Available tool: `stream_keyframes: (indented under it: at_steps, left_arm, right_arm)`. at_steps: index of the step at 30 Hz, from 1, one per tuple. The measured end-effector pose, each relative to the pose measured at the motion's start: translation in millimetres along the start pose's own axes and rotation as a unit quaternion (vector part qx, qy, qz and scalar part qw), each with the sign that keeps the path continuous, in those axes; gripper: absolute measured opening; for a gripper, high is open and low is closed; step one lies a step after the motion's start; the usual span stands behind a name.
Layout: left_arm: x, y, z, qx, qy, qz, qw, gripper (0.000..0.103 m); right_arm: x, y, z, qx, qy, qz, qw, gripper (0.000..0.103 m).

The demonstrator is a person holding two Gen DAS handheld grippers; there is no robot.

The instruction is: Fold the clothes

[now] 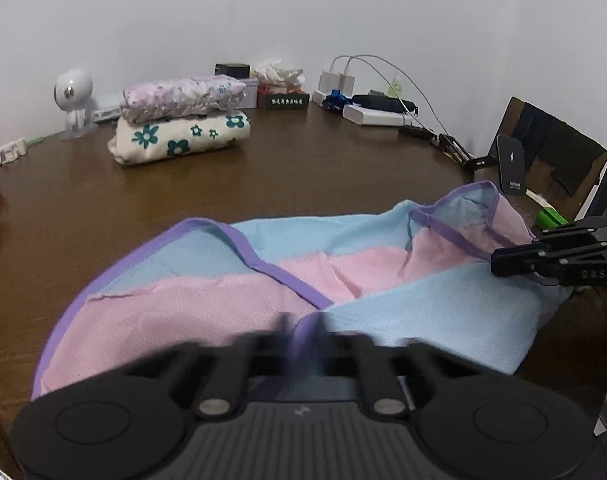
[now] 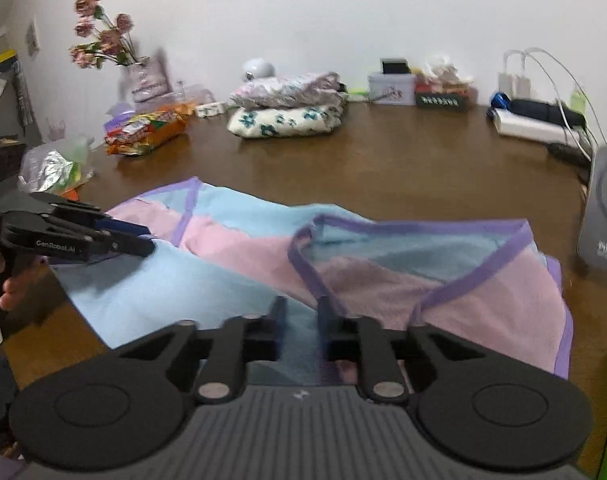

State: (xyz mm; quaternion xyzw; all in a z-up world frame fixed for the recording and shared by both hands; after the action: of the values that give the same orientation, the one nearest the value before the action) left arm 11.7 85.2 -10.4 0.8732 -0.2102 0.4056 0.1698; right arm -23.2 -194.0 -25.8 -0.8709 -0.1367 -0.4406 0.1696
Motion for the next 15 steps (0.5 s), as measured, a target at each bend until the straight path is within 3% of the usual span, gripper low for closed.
stream_keyframes:
  at_steps: [6,9,10,15]
  left_arm:
    - [1.5,2.0,-10.2,0.001,0.018,0.008,0.9998,0.003]
    - [1.9,1.7,-7.6,0.001,0.021,0.005,0.9998,0.003]
    - [2.9,1.0,-8.5,0.002,0.024,0.003,0.9997,0.003]
    - [10.4,-4.8,-13.0,0.011,0.04,-0.007,0.9991,0.003]
  right_arm:
    - [2.1,9.4,-15.7,-0.014,0.01,0.016,1.0,0.013]
    - [-6.5,8.5,-6.8,-0.006,-0.013,0.015,1.0,0.009]
    - [-6.0,6.7,-7.3,-0.008,-0.007,0.012,1.0,0.004]
    - [14.4,2.3,-18.6,-0.004,0.042,0.015,0.999,0.004]
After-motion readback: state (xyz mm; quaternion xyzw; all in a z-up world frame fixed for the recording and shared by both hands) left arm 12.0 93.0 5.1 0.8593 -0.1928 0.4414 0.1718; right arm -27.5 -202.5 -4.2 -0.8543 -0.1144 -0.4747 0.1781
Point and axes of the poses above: each gripper's, at about its wrist camera, not at the fingertips, and z roughly the way its jaws point, y to its right, x to its top, the point moved 4 cm from there along z, roughly the way its jaws point, and after that the axes turned 3 degrees about y, right-handed, at the moved point
